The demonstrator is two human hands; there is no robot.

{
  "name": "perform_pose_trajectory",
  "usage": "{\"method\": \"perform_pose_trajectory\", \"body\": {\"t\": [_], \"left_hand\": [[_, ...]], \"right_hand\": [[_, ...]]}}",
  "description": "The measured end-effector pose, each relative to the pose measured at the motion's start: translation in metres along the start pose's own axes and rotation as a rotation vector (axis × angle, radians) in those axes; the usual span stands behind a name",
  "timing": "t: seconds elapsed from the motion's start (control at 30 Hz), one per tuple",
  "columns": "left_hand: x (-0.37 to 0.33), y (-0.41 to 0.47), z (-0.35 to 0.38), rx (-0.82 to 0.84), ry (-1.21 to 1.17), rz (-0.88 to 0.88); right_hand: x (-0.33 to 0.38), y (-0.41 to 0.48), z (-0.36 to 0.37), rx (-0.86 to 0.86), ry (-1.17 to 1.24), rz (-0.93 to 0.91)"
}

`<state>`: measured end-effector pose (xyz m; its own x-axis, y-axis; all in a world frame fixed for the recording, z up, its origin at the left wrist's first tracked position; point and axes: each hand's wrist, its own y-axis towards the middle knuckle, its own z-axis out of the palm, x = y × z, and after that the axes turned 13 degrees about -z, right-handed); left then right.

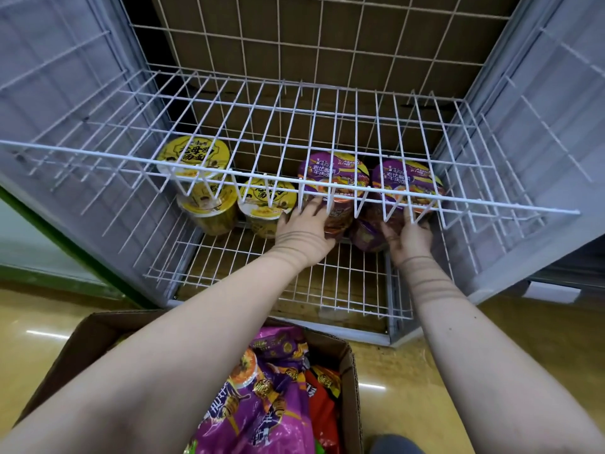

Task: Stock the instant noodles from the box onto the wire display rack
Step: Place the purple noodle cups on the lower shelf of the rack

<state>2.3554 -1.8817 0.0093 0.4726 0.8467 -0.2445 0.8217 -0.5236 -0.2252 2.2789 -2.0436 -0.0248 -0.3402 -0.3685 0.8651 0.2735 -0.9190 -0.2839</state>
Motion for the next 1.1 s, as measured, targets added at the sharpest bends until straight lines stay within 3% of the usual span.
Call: {"method": "perform_pose_trajectory", "body": {"t": [0.17,0.47,0.83,1.1], "left_hand": [[0.001,-0.010,-0.004,0.003,-0.049,0.024],[0.019,-0.053,-0.023,0.037,-0.070,-0.019],[0.077,-0.154,-0.039,-0.158,-0.112,0.059],[0.135,-0.219,-0.019,-0.117,-0.138,-0.097]], "right_hand": [[0.003,-0.015,-0.004,-0.009,-0.041,0.069],[0.015,-0.093,-0.005,0.187,-0.081,0.145],[0.025,-0.221,-0.030,0.598,-0.193,0.179],[-0.008,-0.272,-0.066,0.686,-0.291,0.267]]}}
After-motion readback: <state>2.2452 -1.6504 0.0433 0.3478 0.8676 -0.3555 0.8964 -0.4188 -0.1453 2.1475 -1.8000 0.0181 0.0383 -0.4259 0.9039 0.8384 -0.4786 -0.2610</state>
